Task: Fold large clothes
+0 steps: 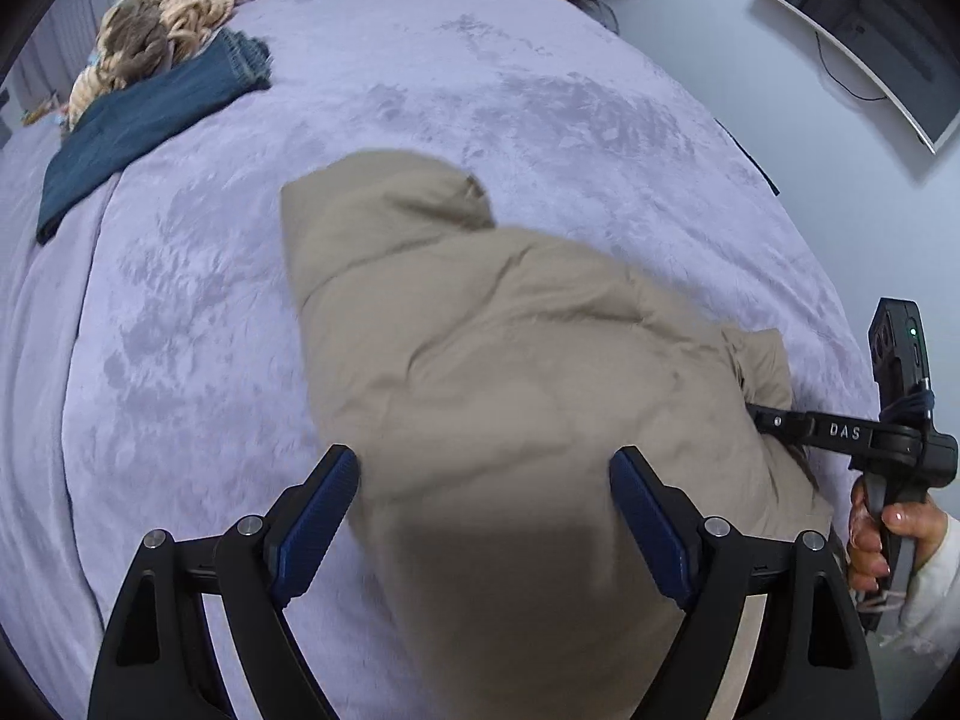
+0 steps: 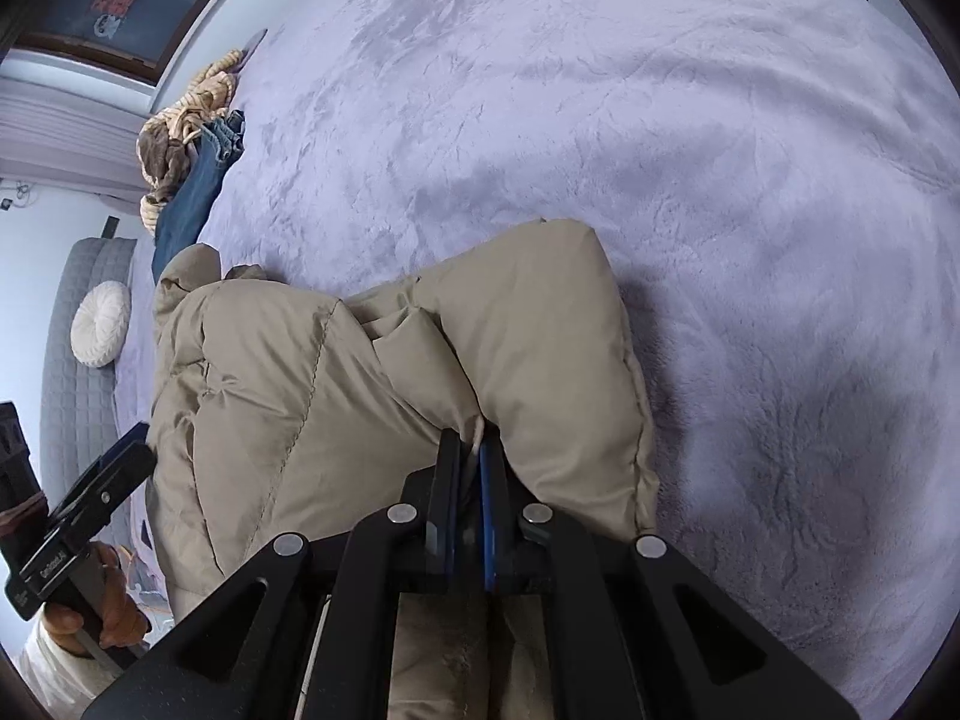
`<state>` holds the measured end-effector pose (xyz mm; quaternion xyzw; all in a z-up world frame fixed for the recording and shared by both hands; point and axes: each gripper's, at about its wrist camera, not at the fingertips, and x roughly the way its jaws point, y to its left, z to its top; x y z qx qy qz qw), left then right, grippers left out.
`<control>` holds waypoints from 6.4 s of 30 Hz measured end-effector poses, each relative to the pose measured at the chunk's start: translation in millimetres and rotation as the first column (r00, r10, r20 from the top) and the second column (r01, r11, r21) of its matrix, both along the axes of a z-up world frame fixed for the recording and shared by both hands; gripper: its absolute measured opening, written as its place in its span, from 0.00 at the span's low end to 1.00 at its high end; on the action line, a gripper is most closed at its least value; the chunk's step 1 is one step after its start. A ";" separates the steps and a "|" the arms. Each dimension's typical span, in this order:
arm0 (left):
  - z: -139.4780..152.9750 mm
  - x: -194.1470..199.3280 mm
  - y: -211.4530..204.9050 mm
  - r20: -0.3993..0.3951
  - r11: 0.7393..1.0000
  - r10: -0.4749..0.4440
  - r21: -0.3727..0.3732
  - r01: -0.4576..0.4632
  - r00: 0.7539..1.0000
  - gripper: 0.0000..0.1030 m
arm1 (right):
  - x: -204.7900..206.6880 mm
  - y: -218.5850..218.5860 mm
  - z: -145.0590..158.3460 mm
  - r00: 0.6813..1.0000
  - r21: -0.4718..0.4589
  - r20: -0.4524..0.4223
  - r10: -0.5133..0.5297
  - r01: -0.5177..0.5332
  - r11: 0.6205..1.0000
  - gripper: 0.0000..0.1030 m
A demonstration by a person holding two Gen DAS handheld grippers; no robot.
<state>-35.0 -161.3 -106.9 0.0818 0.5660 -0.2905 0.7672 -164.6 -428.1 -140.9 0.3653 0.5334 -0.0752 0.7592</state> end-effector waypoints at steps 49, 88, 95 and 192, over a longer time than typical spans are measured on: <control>8.6 -79.5 72.3 -0.056 0.995 0.096 0.005 -0.096 0.994 0.99 | -109.5 100.8 77.5 0.998 -0.155 -0.057 -0.010 0.001 0.988 0.41; -50.7 0.9 36.0 -0.305 0.969 0.145 -0.150 -0.198 0.941 0.99 | -7.9 -14.1 5.5 0.984 0.375 0.161 0.079 -0.135 0.917 1.00; -55.3 34.9 49.9 -0.328 0.938 0.108 -0.280 -0.205 0.939 0.99 | 29.3 25.4 -1.2 0.944 0.190 0.003 0.329 -0.324 0.927 1.00; -31.1 149.2 233.1 0.041 0.935 0.354 -0.041 -0.352 0.934 0.88 | 249.9 326.4 -17.9 0.917 -0.145 -0.091 0.390 -0.399 0.905 0.24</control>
